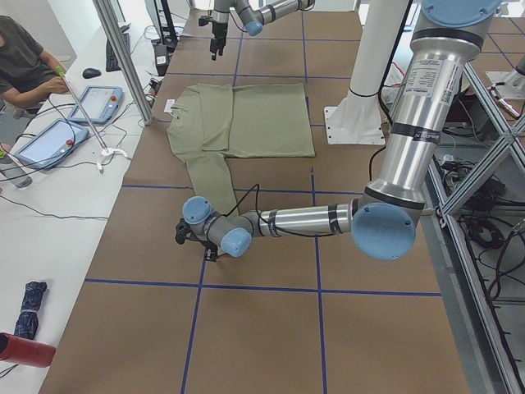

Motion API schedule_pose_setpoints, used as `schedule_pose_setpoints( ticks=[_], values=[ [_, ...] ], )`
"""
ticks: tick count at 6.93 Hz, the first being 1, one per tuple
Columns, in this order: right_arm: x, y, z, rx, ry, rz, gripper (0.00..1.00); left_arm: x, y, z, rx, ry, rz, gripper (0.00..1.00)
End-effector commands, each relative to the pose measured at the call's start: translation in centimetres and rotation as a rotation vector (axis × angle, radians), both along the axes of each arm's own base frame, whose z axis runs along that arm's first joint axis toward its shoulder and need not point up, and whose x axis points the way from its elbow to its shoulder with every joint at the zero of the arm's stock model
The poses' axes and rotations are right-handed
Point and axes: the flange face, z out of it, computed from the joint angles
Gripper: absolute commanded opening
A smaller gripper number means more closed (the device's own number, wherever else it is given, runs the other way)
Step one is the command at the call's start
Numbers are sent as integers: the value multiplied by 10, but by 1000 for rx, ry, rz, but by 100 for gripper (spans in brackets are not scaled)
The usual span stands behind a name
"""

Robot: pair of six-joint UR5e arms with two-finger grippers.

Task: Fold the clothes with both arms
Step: 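Release the sleeve and raise the right gripper away from the shirt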

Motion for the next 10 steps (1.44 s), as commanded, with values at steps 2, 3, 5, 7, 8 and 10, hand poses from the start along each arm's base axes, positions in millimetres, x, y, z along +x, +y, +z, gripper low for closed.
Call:
schedule_pose_setpoints(
  ticks=[2, 3, 5, 7, 8, 10],
  values=[
    [16, 7, 4, 5, -11, -6, 99, 3, 4, 4, -1, -1, 11, 59],
    [17, 8, 3, 6, -12, -6, 99, 2, 5, 5, 0, -1, 13, 57],
    [19, 8, 6, 0, -11, -6, 99, 2, 5, 5, 0, -1, 13, 53],
    [24, 9, 6, 0, -12, -1, 99, 3, 6, 6, 0, -3, 15, 45],
    [33, 9, 9, -11, -22, -3, 99, 1, 7, 8, -2, -6, 13, 40],
    [51, 7, 11, -27, -43, -2, 99, 2, 7, 6, 0, -2, 11, 27]
  ],
)
